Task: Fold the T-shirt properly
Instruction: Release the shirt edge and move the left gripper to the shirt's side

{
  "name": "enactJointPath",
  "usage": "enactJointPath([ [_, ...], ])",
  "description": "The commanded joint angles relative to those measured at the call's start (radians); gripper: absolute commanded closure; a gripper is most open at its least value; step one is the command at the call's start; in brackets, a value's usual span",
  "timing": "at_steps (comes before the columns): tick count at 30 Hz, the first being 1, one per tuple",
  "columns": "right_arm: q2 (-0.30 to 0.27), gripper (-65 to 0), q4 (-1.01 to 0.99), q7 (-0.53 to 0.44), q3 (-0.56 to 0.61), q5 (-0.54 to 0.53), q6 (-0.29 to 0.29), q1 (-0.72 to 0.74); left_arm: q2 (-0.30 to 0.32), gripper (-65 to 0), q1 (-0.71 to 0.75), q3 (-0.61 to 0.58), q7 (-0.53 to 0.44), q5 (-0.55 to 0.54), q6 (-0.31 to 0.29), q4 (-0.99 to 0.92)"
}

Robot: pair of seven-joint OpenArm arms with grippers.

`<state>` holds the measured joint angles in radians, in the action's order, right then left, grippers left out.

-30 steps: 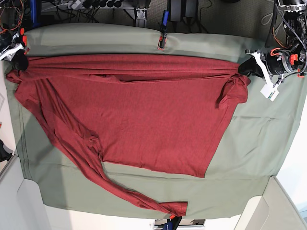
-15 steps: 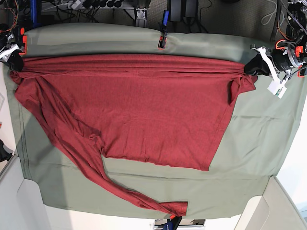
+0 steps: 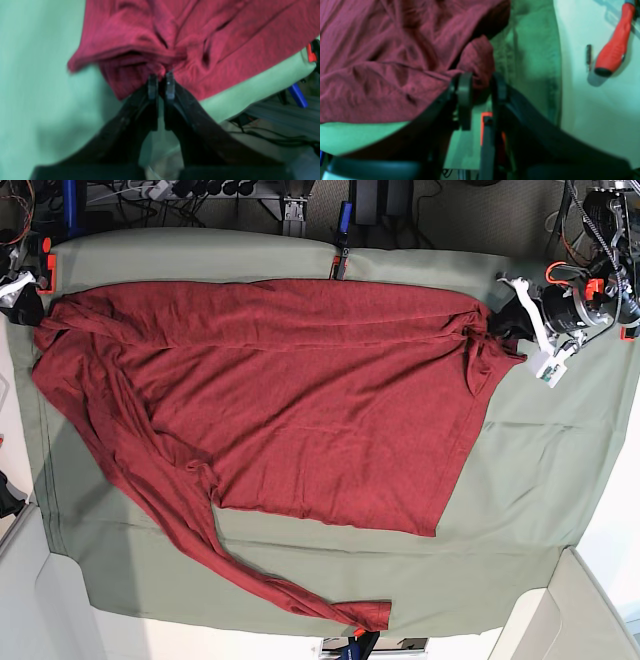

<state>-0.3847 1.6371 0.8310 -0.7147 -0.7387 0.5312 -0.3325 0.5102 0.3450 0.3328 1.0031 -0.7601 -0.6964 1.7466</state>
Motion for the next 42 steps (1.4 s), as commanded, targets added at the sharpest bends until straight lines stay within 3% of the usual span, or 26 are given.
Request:
enactJointPath([
  [1,-0.019,-18.1,0.016,-0.023,-0.010,-0.009,-0.003,0.002,0.018,-7.3,-0.022,-0.006,-0.020,-0.003,-0.002,0.014],
  [5,-0.019,-37.0,0.016,-0.027,-0.010,-0.010,-0.003,0.002,0.019,-26.3,-0.060,-0.032,0.004,-0.010,-0.002,0.014],
  [7,-0.019,-38.9,0.016,-0.027,-0.010,-0.010,-0.003,0.003,0.023,-33.3,-0.060,-0.032,0.016,-0.095,-0.002,0.014],
  [10,-0.019,-38.9,0.016,-0.039,-0.010,-0.010,-0.003,0.003,0.025,-33.4,-0.060,-0.031,0.072,-0.267,-0.002,0.014],
  [16,-0.019,-38.8,0.016,-0.038,-0.010,-0.010,-0.003,0.003,0.025,-33.4,-0.060,-0.004,0.219,-0.498,-0.002,0.014],
  [22,-0.020,-38.8,0.016,-0.038,-0.010,-0.009,-0.003,0.003,0.025,-33.4,-0.065,0.123,0.315,-0.723,-0.002,0.014],
  [27,-0.020,-38.8,0.016,-0.049,-0.010,-0.009,-0.003,0.008,0.037,-33.4,-0.065,0.192,0.343,-0.723,-0.002,0.014],
  [31,-0.019,-38.8,0.016,-0.054,-0.010,-0.011,-0.003,0.014,0.039,-33.4,-0.079,0.192,0.282,-0.721,-0.002,0.014],
  [37,-0.020,-38.8,0.016,-0.052,-0.010,-0.013,-0.004,0.094,0.039,-33.4,-0.199,0.171,0.113,-0.467,-0.002,-0.008],
  [42,-0.020,-38.8,0.016,-0.049,-0.010,-0.005,-0.005,0.191,0.039,-33.4,-0.358,0.021,0.017,-0.312,-0.002,-0.176],
])
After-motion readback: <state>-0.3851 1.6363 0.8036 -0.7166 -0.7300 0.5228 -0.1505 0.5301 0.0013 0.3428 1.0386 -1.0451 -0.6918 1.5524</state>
